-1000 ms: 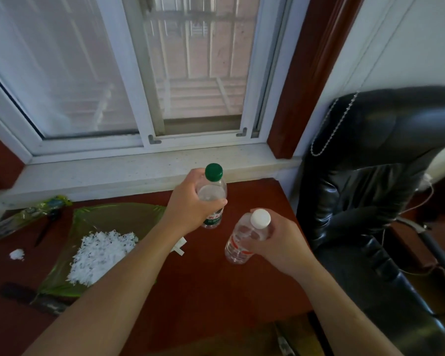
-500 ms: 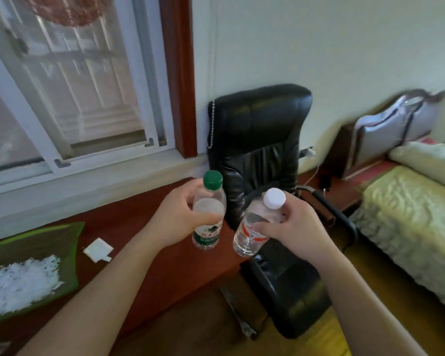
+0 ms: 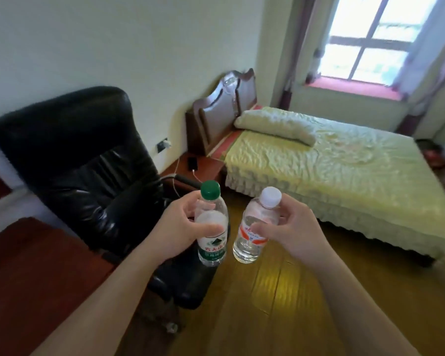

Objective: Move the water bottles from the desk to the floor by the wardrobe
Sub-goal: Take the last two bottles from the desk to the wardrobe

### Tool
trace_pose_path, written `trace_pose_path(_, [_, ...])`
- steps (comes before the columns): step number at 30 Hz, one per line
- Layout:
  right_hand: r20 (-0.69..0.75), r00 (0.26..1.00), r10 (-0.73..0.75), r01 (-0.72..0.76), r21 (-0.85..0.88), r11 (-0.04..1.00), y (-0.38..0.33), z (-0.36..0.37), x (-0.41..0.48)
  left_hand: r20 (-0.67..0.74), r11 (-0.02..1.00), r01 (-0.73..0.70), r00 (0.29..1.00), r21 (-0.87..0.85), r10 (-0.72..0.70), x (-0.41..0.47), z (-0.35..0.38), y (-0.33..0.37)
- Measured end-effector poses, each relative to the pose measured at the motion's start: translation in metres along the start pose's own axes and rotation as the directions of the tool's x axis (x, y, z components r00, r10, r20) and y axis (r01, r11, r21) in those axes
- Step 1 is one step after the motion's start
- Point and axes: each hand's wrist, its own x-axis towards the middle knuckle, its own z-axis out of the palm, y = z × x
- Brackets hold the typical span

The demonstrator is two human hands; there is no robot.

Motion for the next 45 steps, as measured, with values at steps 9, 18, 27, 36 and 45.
trace_pose_path(9, [-0.351,0.924,0.155,-0.171,-0.016,0.985,0.062,-0.133,-0.041,0.387,0.996,-0.080,0.918,-0.046,0.092,0.105,0.150,0.037])
trace_pose_path(18, [-0.656,0.703,0.276,-0.346,0.024,0.938,0.113,-0.219,-0.067,0.650,0.986,-0.148,0.742,-0.079,0.164,0.194,0.288,0.060])
trace_pose_path(27, [-0.820,0.456,0.347,-0.472,0.108,0.875,0.162,-0.291,-0.103,0.820,0.980,-0.146,0.538,-0.137,0.195,0.236,0.426,0.085])
trace_pose_path(36, [-0.862,0.373,0.344,-0.525,0.109,0.844,0.223,-0.402,-0.150,0.862,0.976,-0.163,0.464,-0.143,0.204,0.243,0.585,0.118])
trace_pose_path(45, [-0.863,0.313,0.397,-0.589,0.152,0.794,0.273,-0.519,-0.170,0.876,0.984,-0.132,0.452,-0.121,0.168,0.274,0.726,0.147])
